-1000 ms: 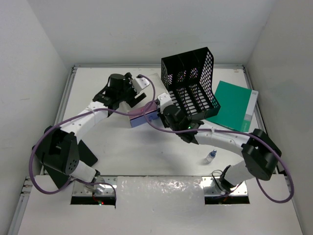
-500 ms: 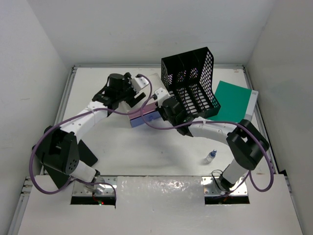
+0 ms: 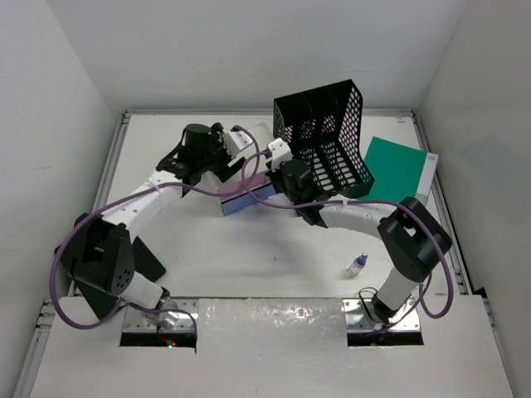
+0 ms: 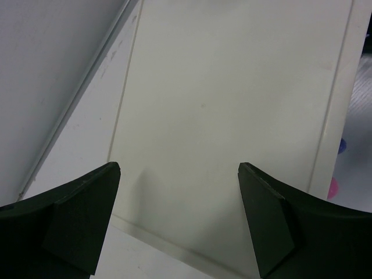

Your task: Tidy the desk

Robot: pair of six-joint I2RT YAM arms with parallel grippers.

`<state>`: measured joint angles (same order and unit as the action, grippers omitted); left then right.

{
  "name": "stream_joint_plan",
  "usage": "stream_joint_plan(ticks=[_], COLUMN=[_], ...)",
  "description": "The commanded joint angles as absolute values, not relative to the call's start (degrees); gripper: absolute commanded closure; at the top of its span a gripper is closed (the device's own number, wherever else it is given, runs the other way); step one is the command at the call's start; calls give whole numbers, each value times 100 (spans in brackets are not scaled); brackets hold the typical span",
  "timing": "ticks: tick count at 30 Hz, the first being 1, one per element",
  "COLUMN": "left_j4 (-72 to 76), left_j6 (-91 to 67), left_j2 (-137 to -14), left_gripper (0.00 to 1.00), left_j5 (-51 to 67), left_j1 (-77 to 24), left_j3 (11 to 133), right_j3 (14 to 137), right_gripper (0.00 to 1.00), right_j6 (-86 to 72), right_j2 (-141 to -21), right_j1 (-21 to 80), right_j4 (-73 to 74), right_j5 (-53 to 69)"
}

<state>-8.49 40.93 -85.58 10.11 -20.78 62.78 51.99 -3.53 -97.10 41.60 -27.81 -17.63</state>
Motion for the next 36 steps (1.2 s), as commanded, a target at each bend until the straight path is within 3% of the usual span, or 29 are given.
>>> stream_joint_plan(ticks=[1,5,11,14,19,36], left_j4=[-1775,-1828,-1995,-2153,-2478,-2101], left_j6=[3764,3341,2778,2418,2145,2399], left_j2=[-8578,-8525,-8420,-8350,-8183,-7998], left_gripper=[18,15,10,8,7,6], left_j5=[1055,897,476,80,596,483], left_j1=[-2092,-2092,-2074,-1874,-1065,-642], left_j3=[6407,6810,7478,7795,8323,7497], right_j3=[5177,4949,4966,5079,5493,6582], right_gripper=[90,84,59,58,58,71], right_j6=[-395,-492,-990,-1571,-1810,-2285], right_j2=[-9256,-8746,-9086,-9342,-9957,-10749], right_j1=[4166,4472,5237,5265,5291,5317], right_j4=[-3120,-2884,-3076,-3295,-3225,-2558], right_j5=[-1661,-1599,-1573,-1626,-1942,-2848])
